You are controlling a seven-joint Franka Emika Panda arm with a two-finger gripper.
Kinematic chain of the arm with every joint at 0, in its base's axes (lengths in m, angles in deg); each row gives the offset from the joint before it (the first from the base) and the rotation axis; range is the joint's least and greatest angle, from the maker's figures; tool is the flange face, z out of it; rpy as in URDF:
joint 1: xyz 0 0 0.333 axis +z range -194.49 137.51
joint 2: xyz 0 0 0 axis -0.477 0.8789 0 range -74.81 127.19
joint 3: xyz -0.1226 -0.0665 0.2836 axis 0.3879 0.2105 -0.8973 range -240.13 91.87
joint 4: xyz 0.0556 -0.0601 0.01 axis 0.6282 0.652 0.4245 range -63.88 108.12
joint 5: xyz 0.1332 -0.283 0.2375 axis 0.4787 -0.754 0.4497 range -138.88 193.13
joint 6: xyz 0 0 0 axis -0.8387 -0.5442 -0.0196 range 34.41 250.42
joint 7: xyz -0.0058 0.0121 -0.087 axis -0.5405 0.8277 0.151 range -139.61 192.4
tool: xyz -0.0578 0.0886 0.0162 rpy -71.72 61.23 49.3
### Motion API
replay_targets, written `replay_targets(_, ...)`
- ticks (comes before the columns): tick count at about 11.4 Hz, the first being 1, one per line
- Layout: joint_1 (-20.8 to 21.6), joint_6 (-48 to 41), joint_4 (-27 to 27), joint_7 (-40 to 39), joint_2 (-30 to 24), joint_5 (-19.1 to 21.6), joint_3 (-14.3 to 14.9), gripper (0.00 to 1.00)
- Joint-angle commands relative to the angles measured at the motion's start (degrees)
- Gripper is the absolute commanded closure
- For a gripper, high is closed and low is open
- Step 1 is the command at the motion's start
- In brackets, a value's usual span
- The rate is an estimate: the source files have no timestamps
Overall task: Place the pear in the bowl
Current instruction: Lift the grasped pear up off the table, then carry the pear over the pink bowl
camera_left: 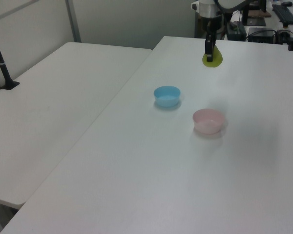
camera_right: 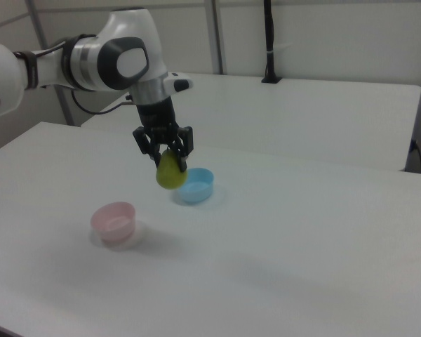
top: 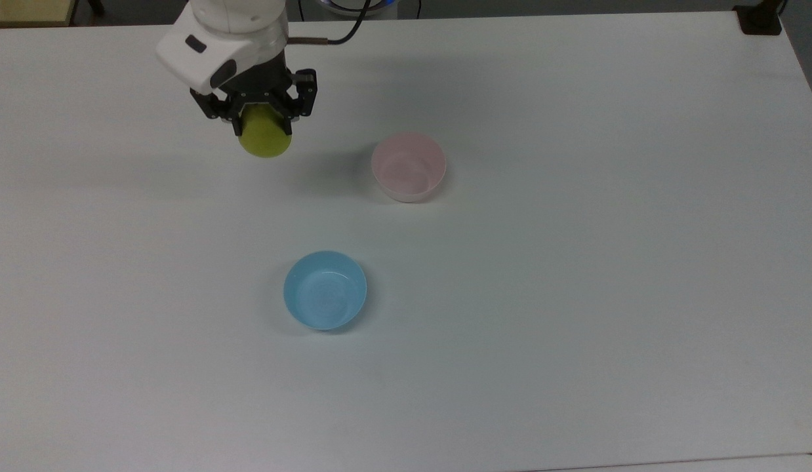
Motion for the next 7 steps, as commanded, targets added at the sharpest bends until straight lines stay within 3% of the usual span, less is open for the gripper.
replay_targets(1, 3.7, -1.9, 1.3, 6.9, -3.2, 0.0, -0.4, 0.77)
replay_targets(7, 15.1, -1.6, 5.1, 18.5, -5.2, 0.2, -0.4, 0.76)
